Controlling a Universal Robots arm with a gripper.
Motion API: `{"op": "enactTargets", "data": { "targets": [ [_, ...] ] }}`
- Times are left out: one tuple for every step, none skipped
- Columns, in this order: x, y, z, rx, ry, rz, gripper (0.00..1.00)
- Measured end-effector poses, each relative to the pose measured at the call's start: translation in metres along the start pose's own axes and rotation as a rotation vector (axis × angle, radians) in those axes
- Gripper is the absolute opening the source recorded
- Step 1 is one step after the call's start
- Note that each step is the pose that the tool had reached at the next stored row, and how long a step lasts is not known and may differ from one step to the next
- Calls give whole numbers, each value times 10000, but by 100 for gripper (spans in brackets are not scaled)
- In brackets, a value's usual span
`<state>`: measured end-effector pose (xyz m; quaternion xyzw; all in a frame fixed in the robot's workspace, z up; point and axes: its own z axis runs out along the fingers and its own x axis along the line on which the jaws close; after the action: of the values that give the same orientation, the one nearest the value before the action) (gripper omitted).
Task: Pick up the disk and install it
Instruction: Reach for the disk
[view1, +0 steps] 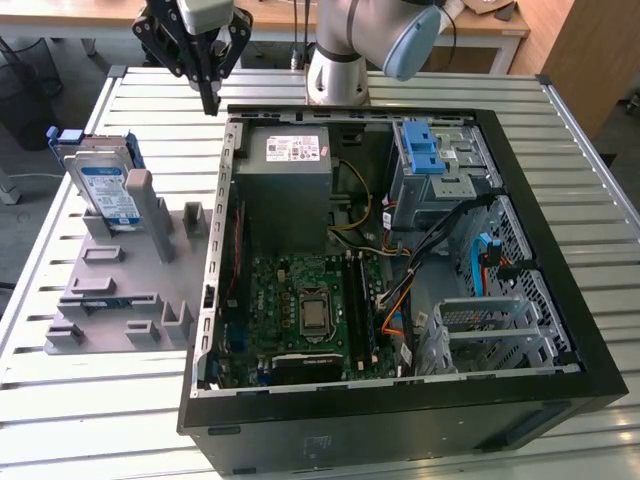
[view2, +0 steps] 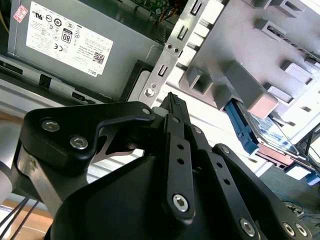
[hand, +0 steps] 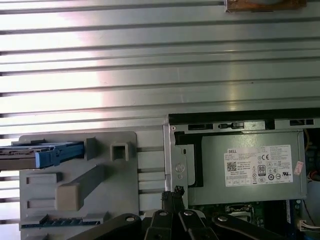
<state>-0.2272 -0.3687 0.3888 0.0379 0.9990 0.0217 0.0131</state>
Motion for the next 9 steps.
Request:
{"op": "enactTargets", "data": {
  "targets": [
    [8, 1, 1, 0, 0, 0, 11],
    [14, 2, 1, 0, 0, 0, 11],
    [21, 2, 1, 0, 0, 0, 11],
    [27, 3, 1, 1, 0, 0, 11],
    [33, 3, 2, 0, 0, 0, 11],
    [40, 4, 2, 0, 0, 0, 11],
    [46, 4, 2, 0, 0, 0, 11],
    [53, 5, 2, 0, 0, 0, 11],
    [61, 7, 3, 0, 0, 0, 11]
  ]
}}
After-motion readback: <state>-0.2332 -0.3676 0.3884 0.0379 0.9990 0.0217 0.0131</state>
